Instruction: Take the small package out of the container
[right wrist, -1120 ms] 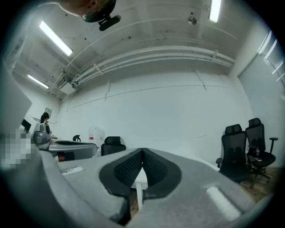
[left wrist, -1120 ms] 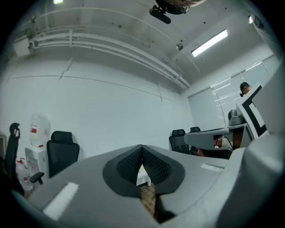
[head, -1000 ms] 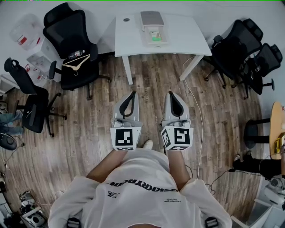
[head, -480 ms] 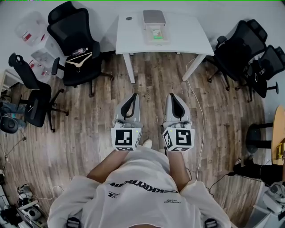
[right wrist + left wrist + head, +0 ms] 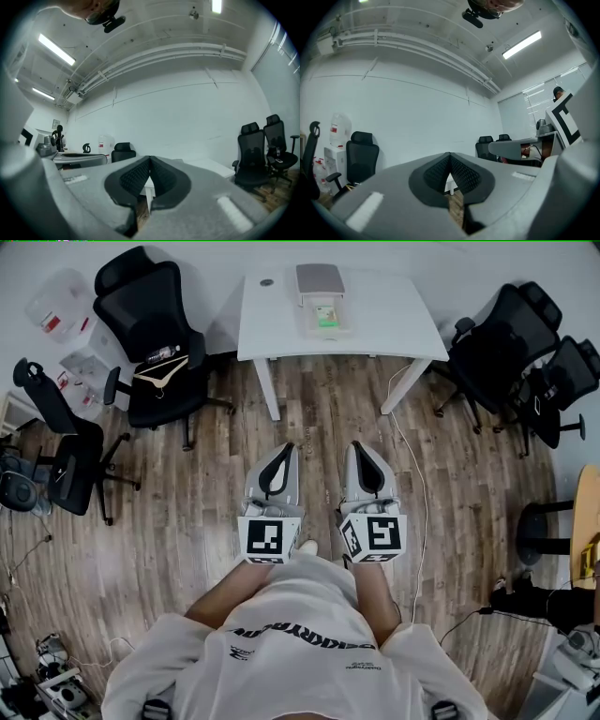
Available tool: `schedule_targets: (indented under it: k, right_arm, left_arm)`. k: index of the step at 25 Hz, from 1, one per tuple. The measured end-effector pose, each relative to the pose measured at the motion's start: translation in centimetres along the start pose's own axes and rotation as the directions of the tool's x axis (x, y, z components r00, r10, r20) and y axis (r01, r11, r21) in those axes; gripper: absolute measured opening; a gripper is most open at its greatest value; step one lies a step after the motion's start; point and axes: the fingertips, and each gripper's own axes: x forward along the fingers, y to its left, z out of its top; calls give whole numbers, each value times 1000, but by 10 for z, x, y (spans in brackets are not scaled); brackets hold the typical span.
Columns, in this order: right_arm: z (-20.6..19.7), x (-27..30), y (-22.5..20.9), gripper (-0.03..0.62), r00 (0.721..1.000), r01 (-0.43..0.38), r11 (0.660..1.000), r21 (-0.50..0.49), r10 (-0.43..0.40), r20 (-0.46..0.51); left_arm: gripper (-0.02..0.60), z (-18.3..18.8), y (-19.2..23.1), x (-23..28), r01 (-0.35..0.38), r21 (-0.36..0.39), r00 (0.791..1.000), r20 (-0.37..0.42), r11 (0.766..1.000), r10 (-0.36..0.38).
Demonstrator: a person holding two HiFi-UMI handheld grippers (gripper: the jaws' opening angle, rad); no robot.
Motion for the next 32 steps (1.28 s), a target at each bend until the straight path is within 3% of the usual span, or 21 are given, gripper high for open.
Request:
schedule_targets:
  k: [8, 18, 32]
  right_arm:
    - [-1, 55, -23, 0, 1000, 11, 1000, -6, -11, 2]
    - [-10, 166, -47, 0, 999, -5, 1000, -27, 4, -32]
    - [-3, 340, -82, 0, 996, 64, 998, 3, -64, -68]
  left_arm:
    - [3, -4, 27, 57, -10, -2, 1000, 16, 1000, 10]
    - [3, -13, 83, 160, -24, -16, 1000, 2, 1000, 24]
    - [3, -10, 176, 312, 47, -9, 998, -39, 999, -47]
